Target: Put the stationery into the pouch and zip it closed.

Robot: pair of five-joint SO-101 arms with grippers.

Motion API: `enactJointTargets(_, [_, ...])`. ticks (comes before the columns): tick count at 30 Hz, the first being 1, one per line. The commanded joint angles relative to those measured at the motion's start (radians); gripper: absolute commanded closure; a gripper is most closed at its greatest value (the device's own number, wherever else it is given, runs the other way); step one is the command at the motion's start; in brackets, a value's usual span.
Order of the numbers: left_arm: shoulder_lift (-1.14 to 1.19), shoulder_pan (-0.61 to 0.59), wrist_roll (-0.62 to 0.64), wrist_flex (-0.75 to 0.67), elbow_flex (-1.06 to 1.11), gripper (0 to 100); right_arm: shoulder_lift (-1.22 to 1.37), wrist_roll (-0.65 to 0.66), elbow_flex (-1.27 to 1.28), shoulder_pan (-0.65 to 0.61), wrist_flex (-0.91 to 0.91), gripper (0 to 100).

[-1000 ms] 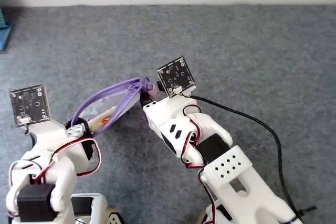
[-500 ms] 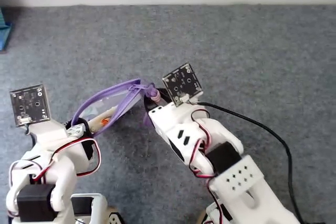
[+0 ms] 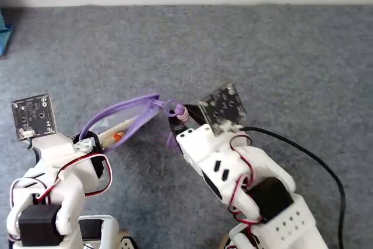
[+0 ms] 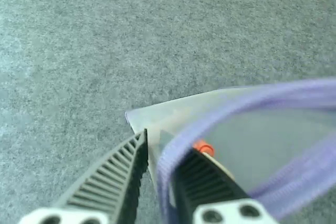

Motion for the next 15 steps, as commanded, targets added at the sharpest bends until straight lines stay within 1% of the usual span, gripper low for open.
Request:
enactJointTargets(1, [0.008, -0.006, 0.012, 0.003, -0.050, 82, -0.042, 0.011, -0.091, 0.012, 0.015, 99.1])
enactJointTargets(5, [0.008, -0.002, 0.081, 0.015, -0.122, 65, -0.045, 0.098, -0.098, 0.007, 0.001, 99.1])
enactJointTargets(7, [0.008, -0.002, 0.086, 0.017, -0.145, 60, -0.045, 0.147, -0.109, 0.007, -0.019, 99.1])
enactJointTargets(12, [0.008, -0.002, 0.092, 0.048, -0.249, 60, -0.042, 0.219, -0.135, 0.007, -0.028, 99.1])
enactJointTargets(15, [0.008, 0.002, 0.091, 0.083, -0.352, 60, -0.038, 0.215, -0.132, 0.007, -0.028, 99.1])
